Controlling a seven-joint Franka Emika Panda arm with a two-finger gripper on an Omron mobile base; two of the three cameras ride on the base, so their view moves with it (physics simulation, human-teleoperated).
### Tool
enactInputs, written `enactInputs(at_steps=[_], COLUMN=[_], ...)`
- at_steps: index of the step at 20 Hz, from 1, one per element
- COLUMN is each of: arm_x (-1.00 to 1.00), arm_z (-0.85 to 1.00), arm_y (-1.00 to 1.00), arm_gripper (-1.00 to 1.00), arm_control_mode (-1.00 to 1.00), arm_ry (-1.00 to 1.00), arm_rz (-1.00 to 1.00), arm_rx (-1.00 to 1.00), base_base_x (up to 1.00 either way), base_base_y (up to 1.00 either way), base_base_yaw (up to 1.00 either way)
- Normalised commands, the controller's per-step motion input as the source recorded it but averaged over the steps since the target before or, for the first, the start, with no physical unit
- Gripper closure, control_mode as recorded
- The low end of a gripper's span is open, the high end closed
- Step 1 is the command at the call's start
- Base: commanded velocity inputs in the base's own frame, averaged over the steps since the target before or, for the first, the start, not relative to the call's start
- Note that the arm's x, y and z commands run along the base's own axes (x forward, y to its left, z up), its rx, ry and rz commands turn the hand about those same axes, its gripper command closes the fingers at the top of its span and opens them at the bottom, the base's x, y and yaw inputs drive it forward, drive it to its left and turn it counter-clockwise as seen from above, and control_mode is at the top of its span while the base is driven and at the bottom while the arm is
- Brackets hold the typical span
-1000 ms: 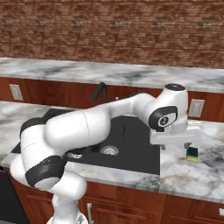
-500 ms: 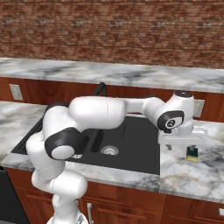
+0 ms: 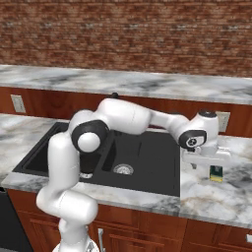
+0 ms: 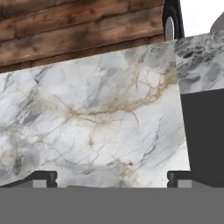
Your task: Pick the pan and sponge and place them into the sink. Then turn on the water.
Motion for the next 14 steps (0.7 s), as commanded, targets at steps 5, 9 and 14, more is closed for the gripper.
enactInputs(at_steps=[5, 9, 14], arm_x=[0.36, 0.33, 0.36], arm_z=[-0.21, -0.14, -0.24], arm_y=[-0.33, -0.38, -0.34], arm_gripper=[-1.00, -1.00, -1.00], arm_control_mode=[-1.00, -1.00, -1.00], arm_ry=[0.00, 0.00, 0.00], arm_rz=[-0.10, -0.09, -0.05], arm_rx=[0.03, 0.04, 0.04], base_base_x=[0.00, 0.00, 0.00], base_base_y=[0.00, 0.00, 0.00], base_base_yaw=[0.00, 0.00, 0.00])
